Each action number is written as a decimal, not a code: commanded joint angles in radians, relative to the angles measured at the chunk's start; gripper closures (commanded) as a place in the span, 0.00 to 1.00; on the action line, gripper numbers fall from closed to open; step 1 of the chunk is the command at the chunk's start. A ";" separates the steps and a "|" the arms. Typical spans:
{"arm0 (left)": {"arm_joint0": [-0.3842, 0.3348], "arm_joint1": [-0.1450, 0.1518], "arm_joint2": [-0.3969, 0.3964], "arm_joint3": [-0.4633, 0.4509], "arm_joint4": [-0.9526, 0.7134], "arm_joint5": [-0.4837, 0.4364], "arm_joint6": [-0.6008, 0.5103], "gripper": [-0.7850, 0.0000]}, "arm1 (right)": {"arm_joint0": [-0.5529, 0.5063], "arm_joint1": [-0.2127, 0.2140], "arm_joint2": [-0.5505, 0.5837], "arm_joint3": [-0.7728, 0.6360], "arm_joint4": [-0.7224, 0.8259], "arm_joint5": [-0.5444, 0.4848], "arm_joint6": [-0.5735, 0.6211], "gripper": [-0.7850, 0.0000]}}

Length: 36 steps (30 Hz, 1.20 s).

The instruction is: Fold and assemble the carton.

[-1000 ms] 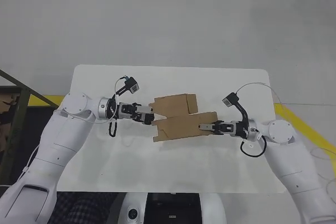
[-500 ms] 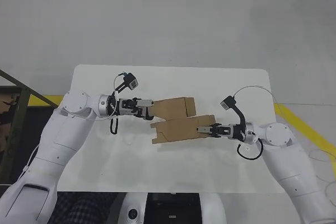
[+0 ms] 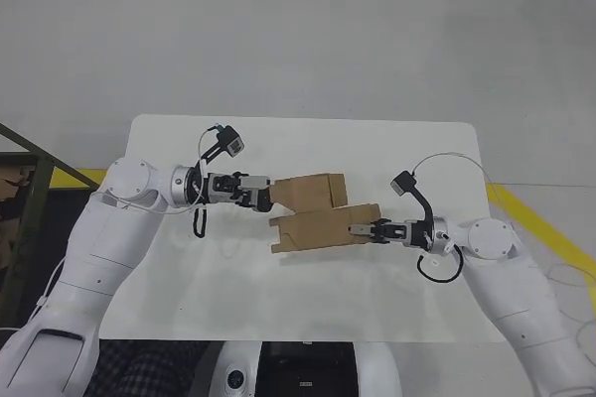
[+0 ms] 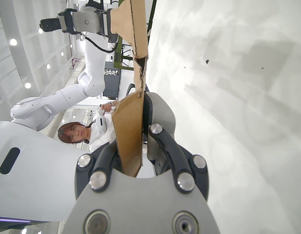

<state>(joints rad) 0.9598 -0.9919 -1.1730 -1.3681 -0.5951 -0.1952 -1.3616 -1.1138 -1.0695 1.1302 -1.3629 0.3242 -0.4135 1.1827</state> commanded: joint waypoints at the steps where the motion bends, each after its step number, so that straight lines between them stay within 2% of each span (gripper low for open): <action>1: -0.002 -0.001 0.004 -0.003 0.001 0.000 0.005 0.00 | 0.000 0.000 -0.004 -0.007 0.002 0.001 -0.001 1.00; 19: -0.010 -0.008 0.023 0.002 0.048 -0.026 0.062 0.00 | -0.003 -0.003 -0.024 -0.036 0.034 0.011 -0.022 1.00; 20: -0.011 -0.008 0.023 0.003 0.050 -0.028 0.065 0.11 | -0.003 -0.003 -0.024 -0.038 0.035 0.012 -0.021 1.00; 22: -0.010 -0.009 0.024 0.003 0.054 -0.031 0.070 0.45 | -0.002 -0.002 -0.024 -0.039 0.035 0.013 -0.022 1.00; 23: -0.010 -0.009 0.024 0.004 0.057 -0.031 0.072 0.54 | -0.001 -0.002 -0.024 -0.041 0.035 0.013 -0.022 1.00; 28: -0.011 -0.009 0.026 0.003 0.079 -0.035 0.083 0.68 | -0.002 -0.001 -0.024 -0.047 0.037 0.015 -0.025 1.00; 33: -0.009 -0.008 0.029 0.000 0.118 -0.042 0.101 0.67 | -0.001 0.000 -0.022 -0.053 0.036 0.017 -0.028 1.00; 36: -0.008 -0.008 0.031 -0.002 0.135 -0.043 0.110 0.69 | -0.001 0.000 -0.022 -0.055 0.035 0.019 -0.030 1.00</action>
<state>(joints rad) 0.9517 -1.0002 -1.1420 -1.3702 -0.4654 -0.2381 -1.2541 -1.1148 -1.0692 1.1084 -1.4173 0.3590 -0.3949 1.1524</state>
